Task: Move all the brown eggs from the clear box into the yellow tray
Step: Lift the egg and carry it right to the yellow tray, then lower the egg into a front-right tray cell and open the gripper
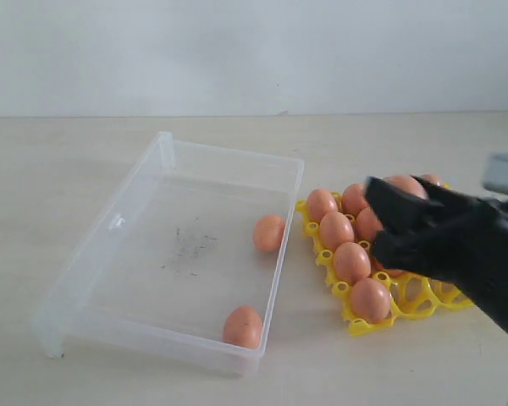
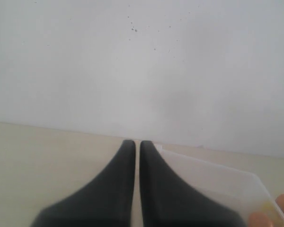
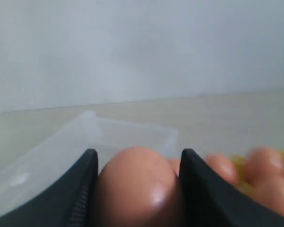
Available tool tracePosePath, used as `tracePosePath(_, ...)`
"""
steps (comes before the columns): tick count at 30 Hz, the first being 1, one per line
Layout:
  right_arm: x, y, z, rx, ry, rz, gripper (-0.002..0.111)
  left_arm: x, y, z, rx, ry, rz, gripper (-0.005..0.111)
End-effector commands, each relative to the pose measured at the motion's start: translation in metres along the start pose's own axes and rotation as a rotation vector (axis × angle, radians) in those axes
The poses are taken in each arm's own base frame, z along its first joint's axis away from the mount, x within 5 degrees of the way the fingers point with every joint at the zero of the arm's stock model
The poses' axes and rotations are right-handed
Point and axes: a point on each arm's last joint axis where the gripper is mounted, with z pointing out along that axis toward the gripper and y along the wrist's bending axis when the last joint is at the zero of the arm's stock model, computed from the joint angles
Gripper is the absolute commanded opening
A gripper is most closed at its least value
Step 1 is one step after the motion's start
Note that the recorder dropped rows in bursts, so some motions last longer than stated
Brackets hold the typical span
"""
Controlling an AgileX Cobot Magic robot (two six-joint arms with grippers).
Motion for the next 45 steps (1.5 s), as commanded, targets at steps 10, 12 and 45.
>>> tracePosePath(10,0.044,-0.023,0.012,0.205,0.269,0.008,0.000,-0.003,0.000,0.000,0.006,-0.020,-0.019,0.004)
tracePosePath(12,0.053,-0.026,0.021,0.222,0.287,-0.035,0.000,-0.003,0.000,0.000,0.006,-0.020,-0.019,0.004)
tracePosePath(45,0.016,0.007,0.034,-0.059,0.028,-0.013,0.051,-0.003,0.000,0.000,0.006,-0.020,-0.019,0.004)
